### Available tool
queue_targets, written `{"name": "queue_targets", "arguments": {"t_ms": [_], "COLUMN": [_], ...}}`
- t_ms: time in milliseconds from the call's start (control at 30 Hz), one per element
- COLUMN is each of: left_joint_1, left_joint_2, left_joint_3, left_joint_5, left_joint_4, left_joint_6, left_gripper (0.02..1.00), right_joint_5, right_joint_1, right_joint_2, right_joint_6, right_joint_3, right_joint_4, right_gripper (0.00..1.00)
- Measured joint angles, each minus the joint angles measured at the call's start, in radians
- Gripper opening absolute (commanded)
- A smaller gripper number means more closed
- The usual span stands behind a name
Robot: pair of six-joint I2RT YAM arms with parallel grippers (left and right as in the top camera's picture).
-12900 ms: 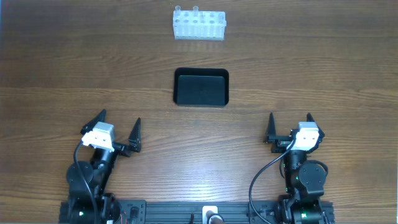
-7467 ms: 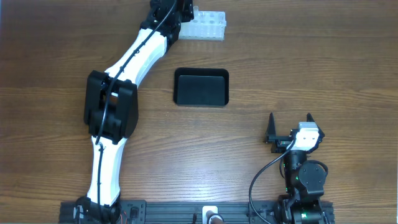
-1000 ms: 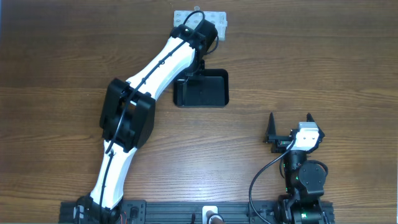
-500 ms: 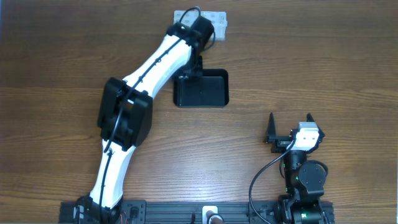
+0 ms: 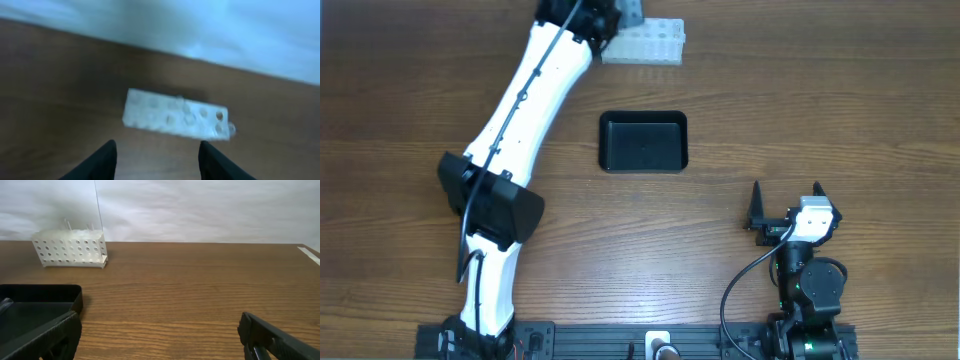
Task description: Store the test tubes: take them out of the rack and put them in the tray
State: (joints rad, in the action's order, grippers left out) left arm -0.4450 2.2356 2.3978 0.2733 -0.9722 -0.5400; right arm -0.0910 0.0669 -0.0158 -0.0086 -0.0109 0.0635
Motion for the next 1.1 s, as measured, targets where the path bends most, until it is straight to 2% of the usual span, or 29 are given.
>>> {"name": "queue_targets", "arguments": {"t_ms": [167,433,733,1100], "left_joint_1": [0.051,0.106,0.124,0.158], "left_joint_2": [0.002,0.048,0.17,0.247], "left_joint_3": [0.0,0.0,0.0,0.0], "left_joint_5": [-0.023,-0.153,-0.307,-0.478], "left_joint_4": [0.077,0.256,0.368,0.397], "left_joint_6": [0.088,0.294,0.394,0.507], "left_gripper": [0.54,0.586,0.59,0.588], "right_joint_5": [0.0,0.0,0.0,0.0], "right_joint_1": [0.0,0.0,0.0,0.0], "right_joint_2": [0.0,0.0,0.0,0.0], "right_joint_6": [0.0,-0.001,0.0,0.0], "right_joint_3": [0.0,0.0,0.0,0.0], "right_joint_4": [0.0,0.0,0.0,0.0], "right_gripper": [0.991,0.991,0.993,0.993]}}
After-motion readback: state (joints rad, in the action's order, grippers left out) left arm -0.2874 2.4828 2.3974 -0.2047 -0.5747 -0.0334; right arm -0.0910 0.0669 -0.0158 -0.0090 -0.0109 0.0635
